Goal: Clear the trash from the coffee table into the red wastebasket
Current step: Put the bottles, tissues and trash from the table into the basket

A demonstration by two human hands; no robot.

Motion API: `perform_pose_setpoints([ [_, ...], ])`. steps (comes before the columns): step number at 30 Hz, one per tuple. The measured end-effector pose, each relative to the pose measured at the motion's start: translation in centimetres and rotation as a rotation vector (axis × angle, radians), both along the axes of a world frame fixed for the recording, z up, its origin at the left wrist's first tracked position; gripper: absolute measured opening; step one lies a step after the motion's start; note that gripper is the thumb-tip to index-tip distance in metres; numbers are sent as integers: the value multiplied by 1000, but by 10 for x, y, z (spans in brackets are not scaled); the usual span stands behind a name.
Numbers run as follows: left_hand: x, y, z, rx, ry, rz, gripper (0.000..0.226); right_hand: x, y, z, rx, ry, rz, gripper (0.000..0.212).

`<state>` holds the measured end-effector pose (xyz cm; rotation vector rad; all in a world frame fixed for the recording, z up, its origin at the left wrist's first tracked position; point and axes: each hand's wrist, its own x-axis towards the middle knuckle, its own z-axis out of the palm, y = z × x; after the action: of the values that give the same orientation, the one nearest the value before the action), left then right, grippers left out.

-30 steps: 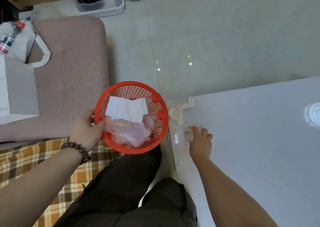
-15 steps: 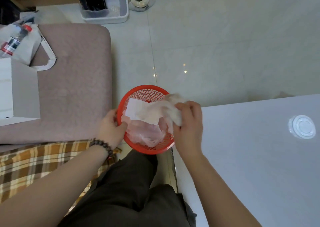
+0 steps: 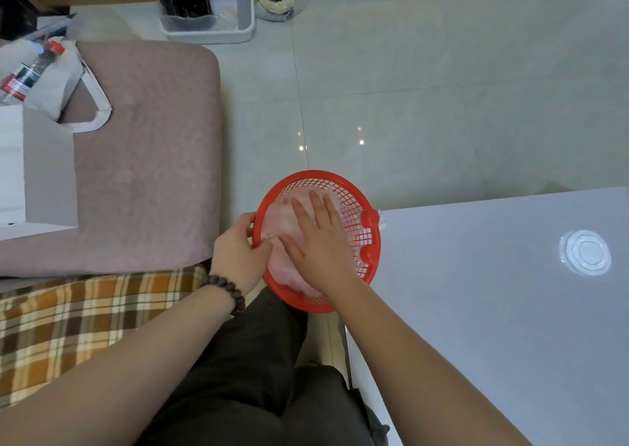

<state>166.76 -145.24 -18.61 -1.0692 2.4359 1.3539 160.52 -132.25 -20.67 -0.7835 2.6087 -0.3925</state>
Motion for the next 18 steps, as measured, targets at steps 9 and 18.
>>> perform_pose_setpoints([
  [9,9,-41,-22,-49,-70,147,32,-17,74,-49,-190,38,-488,47],
  [18,24,-56,-41,-73,-146,147,36,-36,104,-151,249,-183,-257,61],
])
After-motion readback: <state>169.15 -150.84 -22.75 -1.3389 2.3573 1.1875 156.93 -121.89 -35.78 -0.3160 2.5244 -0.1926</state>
